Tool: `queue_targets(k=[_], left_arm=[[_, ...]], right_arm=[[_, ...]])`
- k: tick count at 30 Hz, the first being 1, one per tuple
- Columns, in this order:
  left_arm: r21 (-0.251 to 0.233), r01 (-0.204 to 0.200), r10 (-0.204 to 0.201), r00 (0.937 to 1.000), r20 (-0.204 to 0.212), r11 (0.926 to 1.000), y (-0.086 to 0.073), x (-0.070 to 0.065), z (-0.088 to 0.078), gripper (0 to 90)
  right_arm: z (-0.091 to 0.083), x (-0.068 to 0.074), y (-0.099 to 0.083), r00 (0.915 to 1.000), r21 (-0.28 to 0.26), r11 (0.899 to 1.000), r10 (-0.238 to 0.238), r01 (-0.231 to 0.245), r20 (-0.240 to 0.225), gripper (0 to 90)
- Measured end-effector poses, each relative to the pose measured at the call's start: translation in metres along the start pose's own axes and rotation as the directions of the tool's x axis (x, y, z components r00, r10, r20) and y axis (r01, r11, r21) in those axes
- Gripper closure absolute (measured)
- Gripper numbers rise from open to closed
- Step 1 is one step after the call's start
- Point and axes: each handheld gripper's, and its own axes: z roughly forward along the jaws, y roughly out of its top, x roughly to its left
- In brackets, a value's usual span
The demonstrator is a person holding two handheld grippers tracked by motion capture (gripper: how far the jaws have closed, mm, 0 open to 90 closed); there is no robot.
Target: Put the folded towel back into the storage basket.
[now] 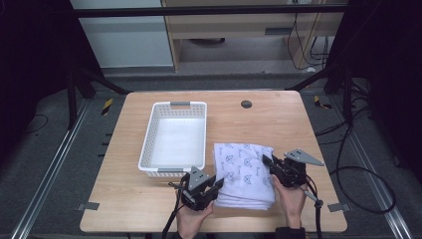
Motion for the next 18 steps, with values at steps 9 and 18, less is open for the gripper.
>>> queue_targets(k=[9, 18], left_arm=[[-0.013, -0.022, 0.022, 0.9997, 0.002, 0.9997, 0.016, 0.0, -0.007, 74.7], [-0.032, -0.049, 0.049, 0.9988, 0.003, 0.9983, 0.032, 0.001, -0.018, 74.6]], right_arm=[[-0.008, 0.005, 0.012, 1.0, -0.039, 0.999, 0.004, -0.004, 0.009, 77.4], [-0.013, 0.013, 0.028, 0.9997, -0.074, 0.997, -0.017, 0.018, 0.019, 77.4]])
